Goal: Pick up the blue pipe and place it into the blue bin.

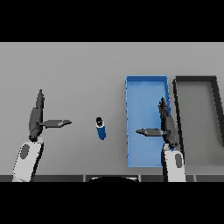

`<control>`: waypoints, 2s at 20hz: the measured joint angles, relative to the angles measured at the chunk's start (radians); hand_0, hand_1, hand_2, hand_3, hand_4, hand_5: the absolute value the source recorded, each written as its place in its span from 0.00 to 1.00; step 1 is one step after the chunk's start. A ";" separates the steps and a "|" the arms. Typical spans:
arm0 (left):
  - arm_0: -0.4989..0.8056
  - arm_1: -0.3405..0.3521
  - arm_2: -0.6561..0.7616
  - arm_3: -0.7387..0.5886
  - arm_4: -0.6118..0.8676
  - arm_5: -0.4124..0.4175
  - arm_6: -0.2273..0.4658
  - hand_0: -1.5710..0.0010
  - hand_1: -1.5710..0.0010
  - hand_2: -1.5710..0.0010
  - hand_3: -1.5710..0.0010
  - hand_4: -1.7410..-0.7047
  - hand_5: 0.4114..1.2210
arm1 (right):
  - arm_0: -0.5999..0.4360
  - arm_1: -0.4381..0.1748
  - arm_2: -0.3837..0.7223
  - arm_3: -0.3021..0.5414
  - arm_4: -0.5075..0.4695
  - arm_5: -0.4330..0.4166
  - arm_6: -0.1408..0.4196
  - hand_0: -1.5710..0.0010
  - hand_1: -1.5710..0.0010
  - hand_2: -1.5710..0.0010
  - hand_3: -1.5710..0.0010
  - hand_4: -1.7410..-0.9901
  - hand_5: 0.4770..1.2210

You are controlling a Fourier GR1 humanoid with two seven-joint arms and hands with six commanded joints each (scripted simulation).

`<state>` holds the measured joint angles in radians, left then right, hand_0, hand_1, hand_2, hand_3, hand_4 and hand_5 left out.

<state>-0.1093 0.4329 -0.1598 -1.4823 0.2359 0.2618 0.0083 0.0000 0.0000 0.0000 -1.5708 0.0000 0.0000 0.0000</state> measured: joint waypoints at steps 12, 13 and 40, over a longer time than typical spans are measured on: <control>0.108 0.161 -0.080 -0.055 -0.034 -0.230 -0.145 1.00 1.00 1.00 1.00 0.71 0.22 | 0.113 -0.136 0.073 -0.118 0.101 0.083 -0.076 1.00 1.00 1.00 1.00 0.68 0.16; 0.091 0.161 -0.083 -0.051 -0.030 -0.240 -0.132 1.00 1.00 1.00 1.00 0.71 0.22 | 0.103 -0.137 0.072 -0.115 0.105 0.080 -0.063 1.00 1.00 1.00 1.00 0.69 0.16; -0.048 -0.077 -0.404 -0.007 -0.121 -0.472 0.005 1.00 1.00 1.00 1.00 0.61 0.04 | 0.139 -0.143 0.074 -0.159 0.095 0.095 -0.098 1.00 1.00 1.00 1.00 0.62 0.17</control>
<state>-0.1570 0.3562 -0.5643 -1.4897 0.1146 -0.2104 0.0137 0.1390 -0.1428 0.0740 -1.7296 0.0952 0.0950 -0.0984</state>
